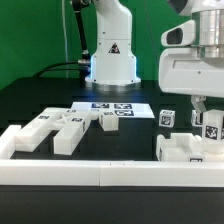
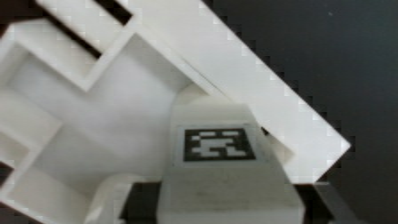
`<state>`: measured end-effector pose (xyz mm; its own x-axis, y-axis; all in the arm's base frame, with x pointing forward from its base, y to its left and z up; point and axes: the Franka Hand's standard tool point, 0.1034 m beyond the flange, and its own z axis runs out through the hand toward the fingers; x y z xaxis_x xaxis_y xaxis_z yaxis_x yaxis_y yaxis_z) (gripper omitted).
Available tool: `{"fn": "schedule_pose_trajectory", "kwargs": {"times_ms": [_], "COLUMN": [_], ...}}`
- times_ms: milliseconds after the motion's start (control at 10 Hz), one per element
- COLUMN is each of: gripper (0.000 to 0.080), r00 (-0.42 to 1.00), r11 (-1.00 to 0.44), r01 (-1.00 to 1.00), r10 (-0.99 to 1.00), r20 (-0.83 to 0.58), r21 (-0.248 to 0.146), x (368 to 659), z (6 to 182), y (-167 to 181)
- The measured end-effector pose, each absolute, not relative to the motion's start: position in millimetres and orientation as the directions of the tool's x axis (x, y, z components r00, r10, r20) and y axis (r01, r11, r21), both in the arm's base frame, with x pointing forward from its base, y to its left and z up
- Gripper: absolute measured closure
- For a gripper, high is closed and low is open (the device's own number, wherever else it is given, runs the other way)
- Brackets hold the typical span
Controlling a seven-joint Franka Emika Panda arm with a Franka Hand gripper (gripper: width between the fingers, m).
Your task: Assemble chair
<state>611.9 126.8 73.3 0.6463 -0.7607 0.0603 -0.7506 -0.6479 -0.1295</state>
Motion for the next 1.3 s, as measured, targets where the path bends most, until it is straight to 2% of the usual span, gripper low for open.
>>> {"fn": "schedule_pose_trajectory", "kwargs": {"times_ms": [100,400,600,700,800,900,1300], "gripper": [0.0509,0.0509,0.0509,0.0419,0.0281,0.0189,0.0151], "r00": [0.617,0.411,0.364,0.395,0.418,0.419,0.739], "r11": [-0.619,-0.408,-0.360,-0.391,-0.414,-0.415,-0.739], "r01": [-0.775,-0.901,-0.921,-0.908,-0.898,-0.898,-0.667], "r10": [-0.785,-0.912,-0.931,-0.919,-0.908,-0.908,-0.672], "r20": [0.057,0.011,-0.002,0.003,0.007,0.007,0.034], "r21": [-0.131,-0.144,-0.147,-0.147,-0.147,-0.147,-0.096], "x": [612.0,611.5,611.5,611.5,611.4,611.3,608.1], "z": [73.4,73.3,73.4,73.4,73.4,73.3,75.0], "y": [126.7,126.5,127.3,127.4,127.4,128.0,134.0]}}
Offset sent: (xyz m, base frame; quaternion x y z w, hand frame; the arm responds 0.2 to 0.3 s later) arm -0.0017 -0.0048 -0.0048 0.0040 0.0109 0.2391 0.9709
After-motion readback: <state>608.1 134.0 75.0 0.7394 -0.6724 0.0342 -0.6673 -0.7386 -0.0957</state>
